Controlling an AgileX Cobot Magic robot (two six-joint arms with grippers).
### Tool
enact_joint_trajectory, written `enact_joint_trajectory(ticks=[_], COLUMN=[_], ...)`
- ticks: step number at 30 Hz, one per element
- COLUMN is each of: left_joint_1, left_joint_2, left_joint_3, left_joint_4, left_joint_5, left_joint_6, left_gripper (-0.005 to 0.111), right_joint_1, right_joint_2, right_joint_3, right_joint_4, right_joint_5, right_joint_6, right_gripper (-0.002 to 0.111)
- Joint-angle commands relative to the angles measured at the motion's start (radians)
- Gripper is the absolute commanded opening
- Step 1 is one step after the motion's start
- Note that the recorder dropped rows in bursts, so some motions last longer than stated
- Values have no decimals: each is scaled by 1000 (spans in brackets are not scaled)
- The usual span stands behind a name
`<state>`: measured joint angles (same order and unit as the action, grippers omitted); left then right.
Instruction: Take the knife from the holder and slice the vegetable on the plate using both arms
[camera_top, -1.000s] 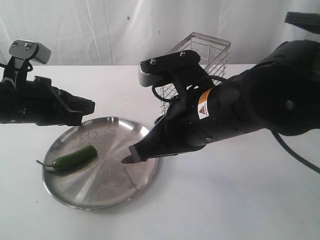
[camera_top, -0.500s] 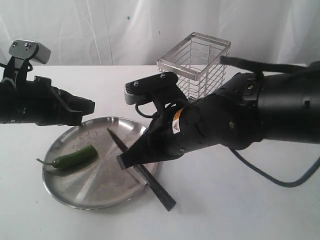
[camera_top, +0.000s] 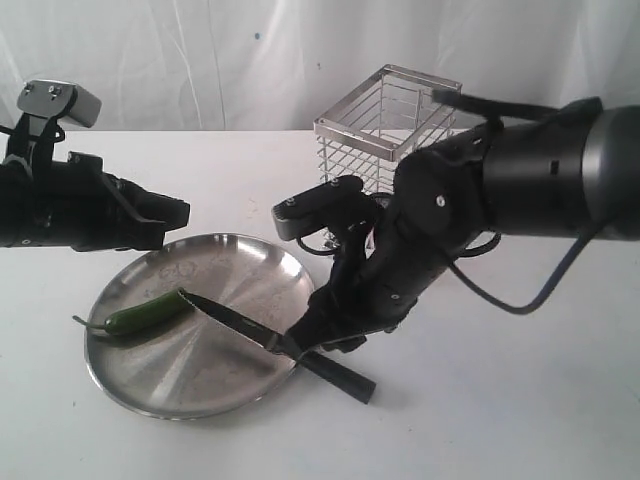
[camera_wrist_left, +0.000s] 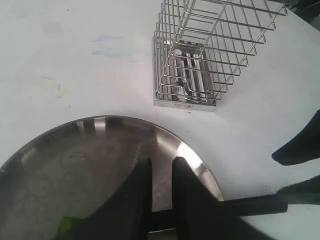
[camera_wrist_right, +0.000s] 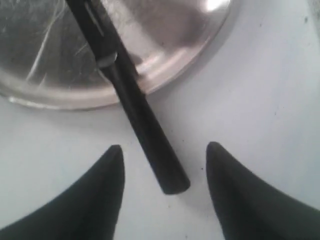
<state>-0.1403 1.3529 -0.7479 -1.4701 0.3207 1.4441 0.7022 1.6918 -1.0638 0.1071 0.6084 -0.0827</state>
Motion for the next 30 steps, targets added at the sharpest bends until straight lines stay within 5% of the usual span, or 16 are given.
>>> enact_joint_trajectory(ticks=[1, 9, 30], left_joint_1=[0, 0, 0], left_joint_2=[-4, -2, -2], left_joint_3=[4, 48, 48], left_joint_4=[-16, -16, -16], left_joint_5=[47, 45, 46], left_joint_6=[-12, -13, -9], left_gripper=[21, 21, 21], right_joint_1=[-109, -374, -393], right_joint_2=[-6, 140, 445], right_joint_3=[-53, -76, -266], right_joint_4=[235, 766, 739], right_joint_5=[189, 413, 516], right_joint_6=[-326, -939, -1149], right_gripper=[58, 58, 58])
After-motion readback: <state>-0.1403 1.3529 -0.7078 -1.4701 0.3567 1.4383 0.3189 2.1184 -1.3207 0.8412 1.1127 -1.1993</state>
